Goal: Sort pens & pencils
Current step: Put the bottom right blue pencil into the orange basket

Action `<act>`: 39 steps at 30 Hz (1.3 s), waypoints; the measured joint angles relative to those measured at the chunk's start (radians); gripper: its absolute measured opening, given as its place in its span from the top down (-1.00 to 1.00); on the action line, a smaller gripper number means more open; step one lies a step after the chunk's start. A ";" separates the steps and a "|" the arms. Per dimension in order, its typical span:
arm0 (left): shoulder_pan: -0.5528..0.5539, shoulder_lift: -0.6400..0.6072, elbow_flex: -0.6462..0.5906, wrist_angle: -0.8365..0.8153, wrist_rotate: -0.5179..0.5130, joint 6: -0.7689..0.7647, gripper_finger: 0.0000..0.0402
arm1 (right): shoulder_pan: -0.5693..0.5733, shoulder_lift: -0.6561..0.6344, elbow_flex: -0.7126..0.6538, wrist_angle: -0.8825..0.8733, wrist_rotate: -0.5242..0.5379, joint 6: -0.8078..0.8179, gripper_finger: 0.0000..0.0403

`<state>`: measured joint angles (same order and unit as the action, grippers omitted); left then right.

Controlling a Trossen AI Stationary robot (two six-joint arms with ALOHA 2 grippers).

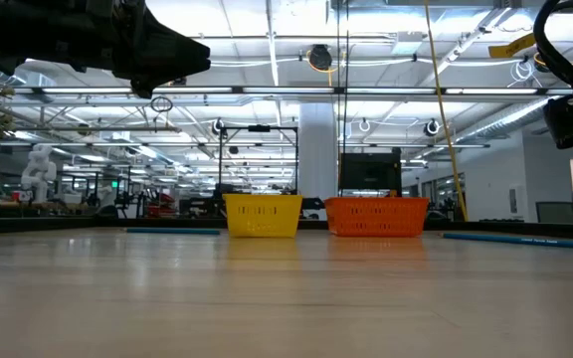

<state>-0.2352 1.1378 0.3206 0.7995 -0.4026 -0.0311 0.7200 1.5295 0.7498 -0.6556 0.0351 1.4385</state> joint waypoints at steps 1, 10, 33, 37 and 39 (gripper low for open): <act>0.000 0.000 0.000 -0.002 0.000 0.000 0.33 | 0.000 0.000 0.000 0.000 -0.001 -0.010 0.98; 0.000 0.000 0.000 -0.005 0.000 0.000 0.33 | 0.000 -0.080 0.011 -0.007 0.017 -0.055 1.00; 0.000 0.000 0.000 0.004 0.000 0.002 0.33 | -0.338 -0.393 0.016 0.193 0.305 -0.662 1.00; 0.000 0.000 0.000 0.022 0.000 0.002 0.33 | -0.416 -0.409 0.003 0.443 0.332 -0.882 1.00; 0.000 0.000 0.000 0.023 0.000 0.002 0.33 | -0.444 -0.407 -0.020 0.586 0.331 -0.974 1.00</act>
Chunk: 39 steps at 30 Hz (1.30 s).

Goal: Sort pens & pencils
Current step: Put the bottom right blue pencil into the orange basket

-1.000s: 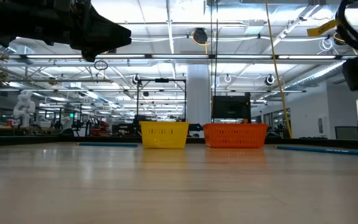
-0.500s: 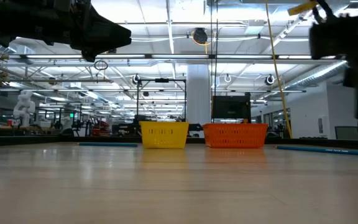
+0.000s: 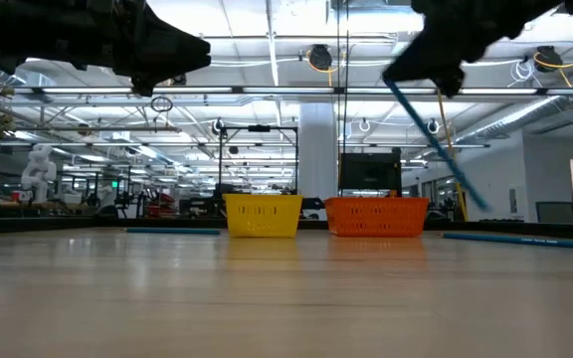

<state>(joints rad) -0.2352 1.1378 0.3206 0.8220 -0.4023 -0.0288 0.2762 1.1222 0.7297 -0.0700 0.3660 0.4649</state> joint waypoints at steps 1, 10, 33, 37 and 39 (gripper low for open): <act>0.000 0.000 0.000 0.002 0.000 0.000 0.33 | -0.012 0.001 -0.014 0.070 -0.001 -0.039 1.00; 0.000 0.040 0.002 0.134 0.011 -0.003 0.33 | -0.057 0.008 -0.198 0.641 -0.056 -0.233 1.00; 0.035 0.128 0.066 0.098 0.113 0.001 0.33 | -0.091 -0.003 -0.218 0.673 -0.055 -0.321 1.00; 0.035 0.128 0.066 0.108 0.113 0.024 0.33 | -0.164 -0.004 -0.090 0.555 -0.051 -0.421 1.00; 0.035 0.128 0.066 0.109 0.113 0.028 0.33 | -0.207 -0.002 -0.001 0.389 -0.049 -0.460 1.00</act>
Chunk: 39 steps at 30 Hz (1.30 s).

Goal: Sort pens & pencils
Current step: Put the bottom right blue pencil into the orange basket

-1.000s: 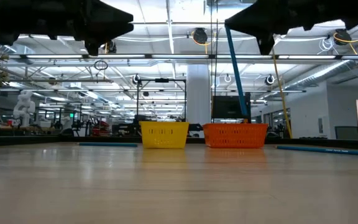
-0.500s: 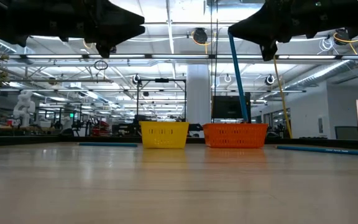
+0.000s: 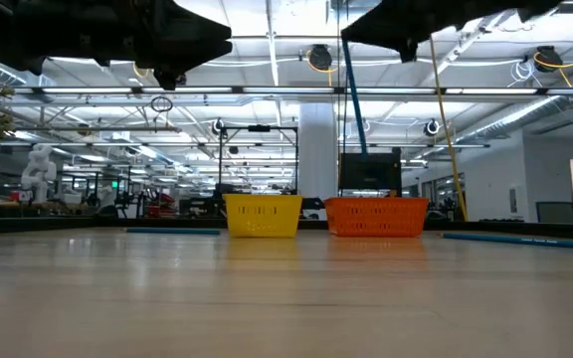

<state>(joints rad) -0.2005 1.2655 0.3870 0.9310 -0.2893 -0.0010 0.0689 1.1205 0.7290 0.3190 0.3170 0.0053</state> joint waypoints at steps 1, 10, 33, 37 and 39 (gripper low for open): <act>0.000 0.000 0.000 0.000 0.000 0.000 0.33 | -0.022 0.007 0.040 -0.074 0.011 -0.011 1.00; 0.000 0.000 0.000 -0.001 0.000 0.000 0.33 | -0.234 0.064 0.149 -0.293 0.075 -0.082 1.00; 0.000 0.000 -0.001 -0.015 -0.011 0.006 0.33 | -0.345 0.204 0.148 -0.468 -0.009 0.096 1.00; 0.000 0.000 -0.001 -0.015 -0.016 0.006 0.33 | -0.345 0.204 0.148 -0.466 -0.009 0.141 1.00; 0.000 0.000 -0.001 -0.015 -0.019 0.006 0.33 | -0.344 0.204 0.148 -0.466 -0.009 0.144 0.98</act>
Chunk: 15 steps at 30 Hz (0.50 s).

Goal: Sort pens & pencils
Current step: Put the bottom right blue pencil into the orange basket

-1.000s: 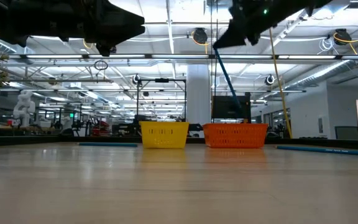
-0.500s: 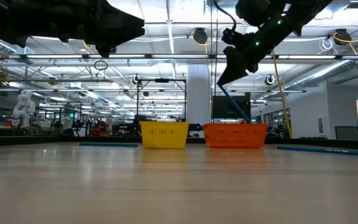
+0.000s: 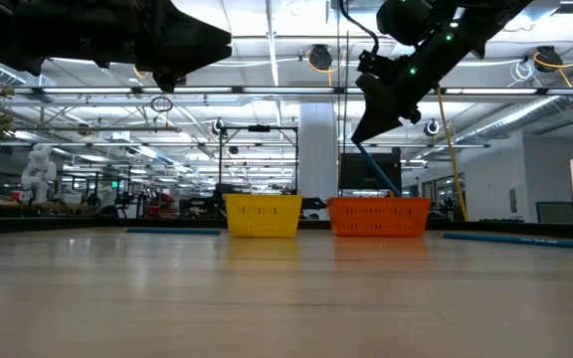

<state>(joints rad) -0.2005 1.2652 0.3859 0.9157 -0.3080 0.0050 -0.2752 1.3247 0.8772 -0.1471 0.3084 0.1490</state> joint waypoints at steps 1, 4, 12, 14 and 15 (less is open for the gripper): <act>0.000 0.000 0.000 0.000 -0.001 0.000 0.33 | 0.000 0.000 0.000 0.000 0.000 0.001 0.97; 0.000 0.000 0.000 -0.002 -0.008 0.000 0.33 | 0.000 0.000 0.000 0.000 0.000 0.016 0.92; 0.000 0.000 0.000 -0.007 -0.008 -0.002 0.33 | 0.000 0.000 0.000 -0.006 0.000 0.023 0.81; 0.000 0.000 0.000 -0.006 -0.008 -0.002 0.33 | 0.000 0.000 0.000 -0.014 0.000 0.023 0.75; 0.000 0.000 0.000 -0.007 -0.008 -0.002 0.33 | 0.000 0.000 0.000 -0.019 0.000 0.023 0.72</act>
<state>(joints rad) -0.2004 1.2652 0.3859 0.9089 -0.3157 0.0032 -0.2752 1.3247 0.8772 -0.1656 0.3084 0.1719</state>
